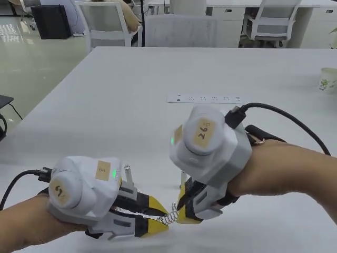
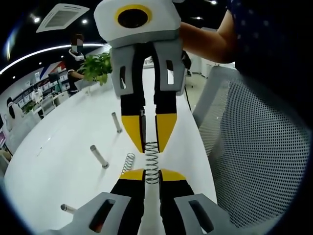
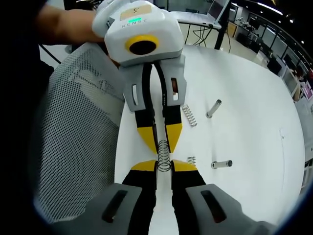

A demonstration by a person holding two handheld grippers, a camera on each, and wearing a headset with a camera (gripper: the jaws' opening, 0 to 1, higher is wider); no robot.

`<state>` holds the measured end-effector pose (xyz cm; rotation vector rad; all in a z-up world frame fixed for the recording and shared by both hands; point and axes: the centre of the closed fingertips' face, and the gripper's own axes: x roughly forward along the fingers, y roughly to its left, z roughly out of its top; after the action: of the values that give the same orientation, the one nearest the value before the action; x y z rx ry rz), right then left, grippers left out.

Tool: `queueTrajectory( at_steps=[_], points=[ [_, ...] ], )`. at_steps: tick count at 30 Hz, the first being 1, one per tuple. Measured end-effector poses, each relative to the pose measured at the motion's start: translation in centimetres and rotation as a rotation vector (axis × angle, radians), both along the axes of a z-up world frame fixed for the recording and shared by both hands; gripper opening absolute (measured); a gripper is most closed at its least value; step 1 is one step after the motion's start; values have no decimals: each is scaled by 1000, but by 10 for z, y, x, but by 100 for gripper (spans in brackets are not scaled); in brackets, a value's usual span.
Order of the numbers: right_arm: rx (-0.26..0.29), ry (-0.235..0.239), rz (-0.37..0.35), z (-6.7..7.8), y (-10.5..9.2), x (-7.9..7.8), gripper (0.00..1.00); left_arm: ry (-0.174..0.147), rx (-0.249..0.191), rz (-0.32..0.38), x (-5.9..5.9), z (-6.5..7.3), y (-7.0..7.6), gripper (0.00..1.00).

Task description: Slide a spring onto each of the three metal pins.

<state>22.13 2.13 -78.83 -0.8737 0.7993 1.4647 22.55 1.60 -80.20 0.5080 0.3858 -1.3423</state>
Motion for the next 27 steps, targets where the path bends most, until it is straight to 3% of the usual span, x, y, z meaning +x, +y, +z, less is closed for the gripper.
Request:
queueTrajectory(
  at_steps=[15, 27],
  points=[
    [46, -30, 16, 17, 12, -2, 8, -9, -37, 3, 1, 8, -5, 2],
    [43, -31, 32, 15, 11, -3, 9, -4, -35, 5, 1, 6, -5, 2]
  ],
)
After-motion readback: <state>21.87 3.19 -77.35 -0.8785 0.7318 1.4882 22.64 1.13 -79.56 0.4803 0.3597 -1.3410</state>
